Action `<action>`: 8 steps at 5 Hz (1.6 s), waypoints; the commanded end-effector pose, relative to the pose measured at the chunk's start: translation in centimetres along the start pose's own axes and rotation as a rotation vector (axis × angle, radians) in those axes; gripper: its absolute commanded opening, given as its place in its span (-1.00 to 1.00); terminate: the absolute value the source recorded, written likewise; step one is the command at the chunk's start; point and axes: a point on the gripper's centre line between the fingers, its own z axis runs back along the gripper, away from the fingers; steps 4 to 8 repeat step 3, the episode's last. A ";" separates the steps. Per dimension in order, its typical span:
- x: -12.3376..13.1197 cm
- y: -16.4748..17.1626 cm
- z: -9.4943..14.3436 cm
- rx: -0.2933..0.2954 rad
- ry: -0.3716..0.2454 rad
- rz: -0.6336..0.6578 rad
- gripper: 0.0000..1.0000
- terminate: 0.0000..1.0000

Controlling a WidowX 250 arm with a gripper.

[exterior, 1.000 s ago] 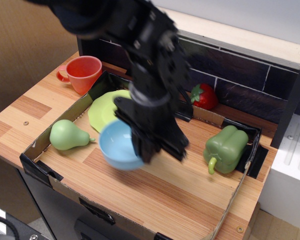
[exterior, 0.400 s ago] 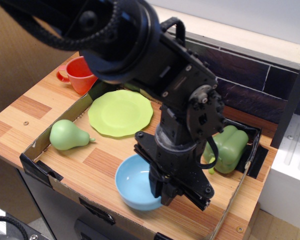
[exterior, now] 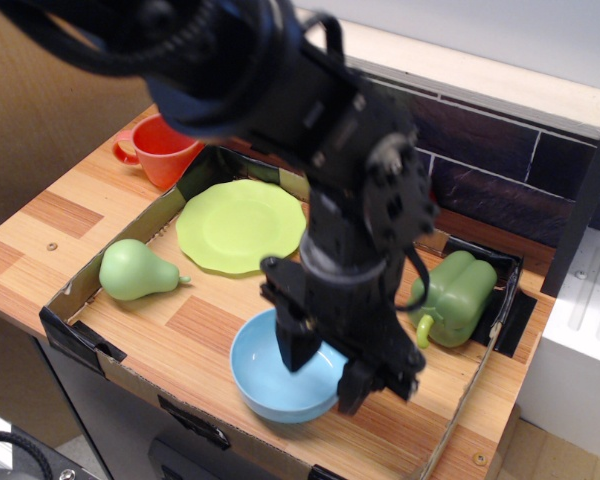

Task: Take bowl off plate

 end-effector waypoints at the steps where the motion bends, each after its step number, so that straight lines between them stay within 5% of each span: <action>1: 2.6 2.1 3.7 0.017 -0.080 0.170 1.00 -1.00; 2: 2.6 2.1 3.7 0.017 -0.080 0.170 1.00 -1.00; 3: 2.6 2.1 3.7 0.017 -0.080 0.170 1.00 1.00; 8: 2.6 2.1 3.7 0.017 -0.080 0.170 1.00 1.00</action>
